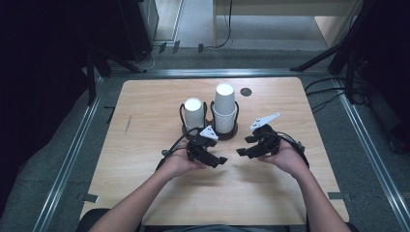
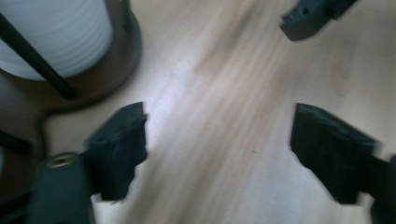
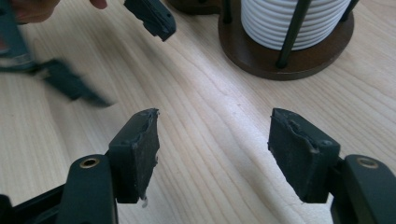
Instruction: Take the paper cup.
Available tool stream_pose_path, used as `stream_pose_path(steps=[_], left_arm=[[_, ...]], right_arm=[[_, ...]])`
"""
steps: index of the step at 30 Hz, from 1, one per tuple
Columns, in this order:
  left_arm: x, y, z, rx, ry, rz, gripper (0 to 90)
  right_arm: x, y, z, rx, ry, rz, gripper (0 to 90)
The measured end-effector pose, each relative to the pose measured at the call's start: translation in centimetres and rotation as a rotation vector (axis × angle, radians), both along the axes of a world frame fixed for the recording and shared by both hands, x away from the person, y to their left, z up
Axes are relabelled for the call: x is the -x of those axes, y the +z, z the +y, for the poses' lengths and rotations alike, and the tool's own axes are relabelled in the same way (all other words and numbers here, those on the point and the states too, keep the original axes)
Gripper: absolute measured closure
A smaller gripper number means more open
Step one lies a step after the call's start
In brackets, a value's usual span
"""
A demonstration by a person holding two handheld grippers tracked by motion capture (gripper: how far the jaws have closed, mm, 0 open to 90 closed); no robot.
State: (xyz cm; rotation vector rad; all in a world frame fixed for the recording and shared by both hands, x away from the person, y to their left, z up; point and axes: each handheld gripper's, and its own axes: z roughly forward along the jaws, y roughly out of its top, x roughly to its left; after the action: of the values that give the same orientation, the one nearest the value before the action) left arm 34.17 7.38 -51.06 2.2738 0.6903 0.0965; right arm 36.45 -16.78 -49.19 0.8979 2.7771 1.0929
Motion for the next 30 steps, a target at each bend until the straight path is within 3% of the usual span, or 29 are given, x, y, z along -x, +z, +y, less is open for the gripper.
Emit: stream_pose_path(steps=[3,10,14,17,22,23,25,30], left_arm=[[-0.3,0.3,0.2,0.015,0.011,0.031,31.1],[-0.7,1.3,0.7,0.036,0.019,0.029,35.7],[-1.1,1.8,0.8,0.05,0.036,0.11,41.9],[-1.0,1.9,0.9,0.05,0.032,0.082,42.5],[-1.2,1.9,1.0,0.062,0.05,0.074,44.6],[-1.3,1.9,1.1,0.059,0.052,0.071,44.6],[-1.4,2.2,1.2,0.046,0.071,0.027,51.8],[-1.5,2.7,1.0,0.051,0.085,0.005,56.2]], right_arm=[[0.2,-0.1,0.1,0.004,0.01,0.014,36.4],[0.8,0.0,0.2,0.013,0.024,0.025,42.5],[1.0,-0.4,0.2,0.022,0.041,0.022,42.5],[1.0,-0.7,0.3,0.034,0.059,0.01,42.5],[0.9,-0.2,0.4,0.033,0.065,0.004,42.3],[0.8,-0.1,0.4,0.025,0.067,-0.008,41.8],[0.6,0.4,0.3,0.007,0.06,-0.024,41.1],[0.3,1.0,0.1,-0.018,0.051,-0.02,41.4]])
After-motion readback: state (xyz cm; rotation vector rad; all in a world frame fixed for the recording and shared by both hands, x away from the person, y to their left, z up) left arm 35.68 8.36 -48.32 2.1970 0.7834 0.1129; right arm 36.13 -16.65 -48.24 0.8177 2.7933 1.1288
